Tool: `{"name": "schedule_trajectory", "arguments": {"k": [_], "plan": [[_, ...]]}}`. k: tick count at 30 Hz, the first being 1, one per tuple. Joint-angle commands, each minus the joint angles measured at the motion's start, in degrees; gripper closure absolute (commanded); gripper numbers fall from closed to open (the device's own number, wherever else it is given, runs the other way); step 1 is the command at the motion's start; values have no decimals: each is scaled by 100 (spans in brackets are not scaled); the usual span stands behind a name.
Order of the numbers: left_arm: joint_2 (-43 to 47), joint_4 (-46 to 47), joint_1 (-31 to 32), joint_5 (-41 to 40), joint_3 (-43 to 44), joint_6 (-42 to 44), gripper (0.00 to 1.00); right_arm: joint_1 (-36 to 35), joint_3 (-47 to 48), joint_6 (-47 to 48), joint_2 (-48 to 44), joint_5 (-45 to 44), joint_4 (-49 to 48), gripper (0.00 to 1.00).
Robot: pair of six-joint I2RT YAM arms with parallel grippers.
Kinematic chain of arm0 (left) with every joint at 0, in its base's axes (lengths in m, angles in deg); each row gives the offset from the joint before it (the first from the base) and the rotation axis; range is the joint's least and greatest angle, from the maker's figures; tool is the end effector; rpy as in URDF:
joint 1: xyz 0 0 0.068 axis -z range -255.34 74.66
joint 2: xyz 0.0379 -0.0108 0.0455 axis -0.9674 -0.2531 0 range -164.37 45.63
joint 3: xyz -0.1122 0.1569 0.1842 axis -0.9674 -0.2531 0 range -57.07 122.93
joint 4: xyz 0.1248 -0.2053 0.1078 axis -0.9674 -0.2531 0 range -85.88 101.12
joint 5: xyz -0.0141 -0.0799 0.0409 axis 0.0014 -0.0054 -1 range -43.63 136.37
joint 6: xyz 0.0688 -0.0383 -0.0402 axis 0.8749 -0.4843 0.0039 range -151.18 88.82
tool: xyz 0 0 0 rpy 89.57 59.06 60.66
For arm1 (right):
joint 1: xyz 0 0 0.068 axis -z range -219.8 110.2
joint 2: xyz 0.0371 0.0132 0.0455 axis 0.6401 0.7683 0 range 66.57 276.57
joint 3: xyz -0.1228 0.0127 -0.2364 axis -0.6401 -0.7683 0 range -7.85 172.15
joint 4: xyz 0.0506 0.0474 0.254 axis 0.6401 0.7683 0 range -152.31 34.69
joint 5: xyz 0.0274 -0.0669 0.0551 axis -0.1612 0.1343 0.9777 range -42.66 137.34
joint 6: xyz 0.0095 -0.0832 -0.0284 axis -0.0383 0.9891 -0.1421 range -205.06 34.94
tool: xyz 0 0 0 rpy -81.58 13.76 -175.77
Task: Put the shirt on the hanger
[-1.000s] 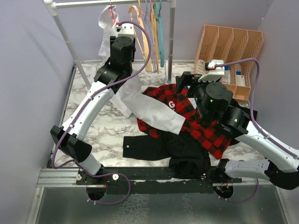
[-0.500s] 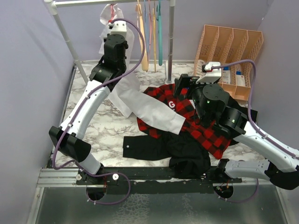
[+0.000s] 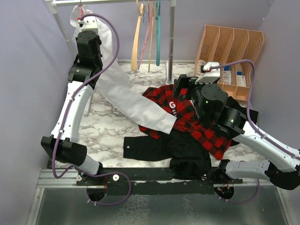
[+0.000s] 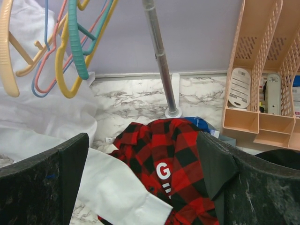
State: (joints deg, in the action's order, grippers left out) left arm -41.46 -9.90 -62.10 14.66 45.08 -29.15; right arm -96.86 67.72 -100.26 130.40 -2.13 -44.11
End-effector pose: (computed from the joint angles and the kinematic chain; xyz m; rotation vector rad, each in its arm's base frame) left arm 0.3696 -0.0445 0.4783 -0.1953 1.6572 0.3145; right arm 0.1917 0.1860 0.4397 0.0414 1.6488 0.2355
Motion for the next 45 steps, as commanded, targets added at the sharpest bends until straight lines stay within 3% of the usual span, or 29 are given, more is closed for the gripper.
{"name": "schedule_trajectory", "arguments": {"k": [1,16,30,31,37,38,45], "plan": [[272,211,-364,361,14,-88,100,-32,-21,-36,112,-55,-84,2],[160,-227,-1541,1674,62,-680,100,-32,29,38,258,24,-151,1],[109,-273,-2038,2010,67,-837,100,-33,69,90,358,-22,-123,0],[126,-275,-2041,2051,61,-829,89,-33,65,92,358,-39,-117,0],[387,-282,-2039,2671,-101,-886,6,-33,59,-13,348,-130,-36,0],[468,-261,-2036,2745,-133,-884,2,-33,65,-43,357,-151,0,0],[853,-127,-2026,2411,-12,-556,1,-34,21,-245,280,-116,90,0]]}}
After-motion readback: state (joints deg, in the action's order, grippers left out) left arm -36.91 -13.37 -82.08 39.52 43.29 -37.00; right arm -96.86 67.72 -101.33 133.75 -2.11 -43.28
